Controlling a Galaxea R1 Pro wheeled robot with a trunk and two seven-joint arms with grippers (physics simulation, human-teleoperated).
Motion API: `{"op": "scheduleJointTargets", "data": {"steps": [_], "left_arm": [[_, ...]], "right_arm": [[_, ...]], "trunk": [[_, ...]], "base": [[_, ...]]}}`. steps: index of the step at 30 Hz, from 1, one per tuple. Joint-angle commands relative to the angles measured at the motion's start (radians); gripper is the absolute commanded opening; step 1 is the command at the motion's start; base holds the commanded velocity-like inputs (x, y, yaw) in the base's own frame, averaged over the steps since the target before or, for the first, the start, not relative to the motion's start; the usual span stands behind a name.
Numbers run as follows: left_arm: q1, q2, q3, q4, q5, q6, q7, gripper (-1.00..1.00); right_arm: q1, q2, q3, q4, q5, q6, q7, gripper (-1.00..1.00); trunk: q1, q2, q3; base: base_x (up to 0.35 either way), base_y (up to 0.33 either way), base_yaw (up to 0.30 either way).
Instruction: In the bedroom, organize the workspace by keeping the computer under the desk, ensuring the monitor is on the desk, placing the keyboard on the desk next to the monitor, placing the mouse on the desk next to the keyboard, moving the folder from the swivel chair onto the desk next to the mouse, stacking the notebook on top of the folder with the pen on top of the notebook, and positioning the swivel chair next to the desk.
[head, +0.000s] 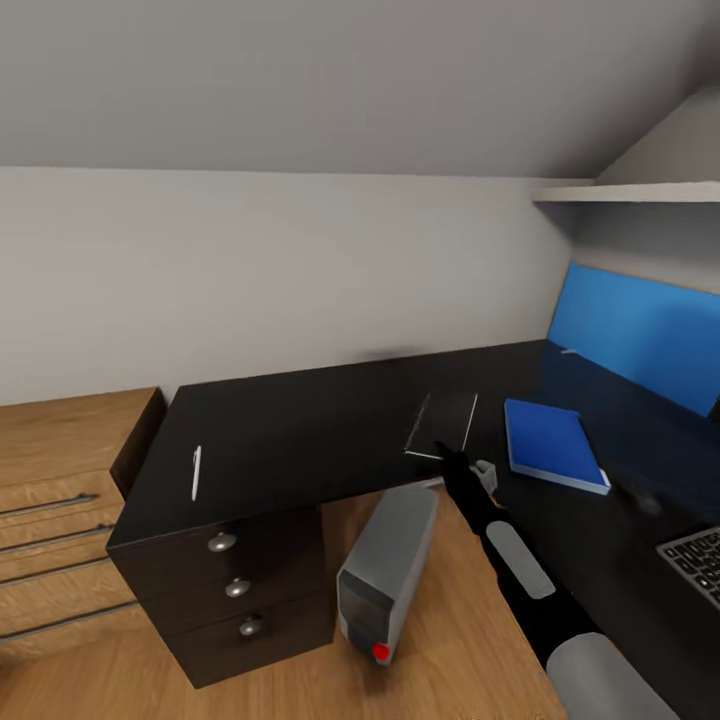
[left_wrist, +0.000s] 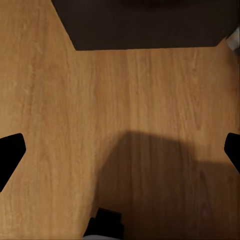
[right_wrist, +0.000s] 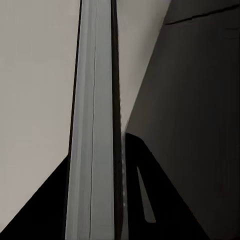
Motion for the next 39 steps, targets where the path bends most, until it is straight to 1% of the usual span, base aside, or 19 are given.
{"op": "scheduleJointTargets", "data": {"steps": [1, 4, 5, 8, 9, 10, 11, 12, 15, 18, 20, 26, 28, 32, 37, 39], "left_arm": [[0.000, -0.001, 0.000, -0.002, 0.006, 0.006, 0.002, 1.00], [0.000, -0.001, -0.005, -0.001, 0.007, 0.005, 0.001, 1.00], [0.000, 0.000, -0.011, 0.000, 0.007, 0.005, 0.001, 1.00], [0.000, 0.000, -0.018, 0.000, 0.007, 0.005, 0.001, 1.00], [0.000, 0.000, -0.021, 0.001, 0.007, 0.005, 0.002, 1.00], [0.000, 0.001, -0.023, 0.001, 0.007, 0.004, 0.002, 1.00], [0.000, 0.001, -0.026, 0.001, 0.007, 0.004, 0.002, 1.00], [0.000, 0.001, -0.026, 0.002, 0.007, 0.004, 0.002, 1.00], [0.001, 0.001, -0.027, 0.007, 0.007, 0.004, 0.002, 1.00], [0.001, 0.001, -0.027, 0.011, 0.006, 0.003, 0.002, 1.00], [0.001, 0.001, -0.027, 0.012, 0.006, 0.003, 0.001, 1.00], [0.000, 0.001, -0.027, 0.013, 0.007, 0.003, 0.000, 1.00], [0.000, -0.004, -0.028, 0.010, 0.006, 0.000, 0.000, 1.00], [0.000, -0.010, -0.026, 0.005, 0.006, -0.003, 0.000, 1.00], [0.000, -0.012, -0.026, 0.002, 0.007, -0.029, 0.001, 1.00], [0.000, -0.012, -0.026, 0.002, 0.007, -0.040, 0.000, 1.00]], "right_arm": [[-0.001, -0.003, -0.007, 0.000, -0.013, 0.003, 0.008, -1.00], [-0.001, -0.008, -0.034, -0.002, -0.014, 0.003, 0.008, -1.00], [-0.001, -0.012, -0.052, -0.004, -0.014, 0.003, 0.008, -1.00], [-0.001, -0.023, -0.080, -0.005, -0.014, 0.004, 0.008, -1.00], [-0.001, -0.029, -0.099, -0.005, -0.014, 0.003, 0.007, -1.00], [-0.001, -0.031, -0.108, -0.005, -0.014, 0.003, 0.007, -1.00], [-0.001, -0.037, -0.152, -0.006, -0.014, 0.004, 0.007, -1.00], [-0.001, -0.039, -0.166, -0.005, -0.013, 0.005, 0.007, -1.00], [-0.001, -0.043, -0.183, -0.004, -0.012, 0.007, 0.007, -1.00], [-0.001, -0.052, -0.189, -0.004, -0.012, 0.008, 0.007, -1.00], [0.000, -0.062, -0.191, -0.004, -0.011, 0.009, 0.007, -1.00], [0.001, -0.072, -0.192, -0.002, -0.012, 0.012, 0.006, -1.00], [0.001, -0.082, -0.203, -0.003, -0.009, 0.023, -0.011, -1.00], [0.001, -0.078, -0.202, -0.005, -0.007, 0.015, -0.035, -1.00], [0.001, -0.094, -0.201, -0.005, -0.006, 0.009, -0.007, -1.00], [0.002, -0.098, -0.201, -0.005, -0.006, 0.008, -0.004, -1.00]], "trunk": [[0.000, 0.000, -0.001], [0.000, 0.000, -0.002], [0.000, 0.000, -0.003], [0.000, 0.000, -0.004], [0.000, 0.000, -0.005], [0.000, 0.000, -0.005], [0.000, 0.000, -0.005], [0.000, 0.000, -0.006], [0.000, 0.000, -0.007], [0.000, 0.000, -0.007], [0.000, 0.000, -0.007], [0.000, 0.000, -0.007], [-0.008, 0.014, -0.001], [-0.023, 0.042, 0.012], [-0.042, 0.077, 0.027], [-0.042, 0.077, 0.027]], "base": [[0.000, 0.000, -0.237], [0.000, 0.000, -0.240], [0.000, 0.000, -0.243], [0.002, -0.002, -0.244], [0.055, -0.052, -0.245], [0.087, -0.081, -0.245], [0.182, -0.167, -0.237], [0.191, -0.175, -0.208], [0.138, -0.127, -0.137], [0.049, -0.045, -0.048], [0.020, -0.019, -0.020], [0.119, -0.007, -0.007], [0.000, 0.000, 0.000], [0.000, 0.000, 0.000], [0.000, 0.000, 0.000], [0.000, 0.000, 0.000]]}}
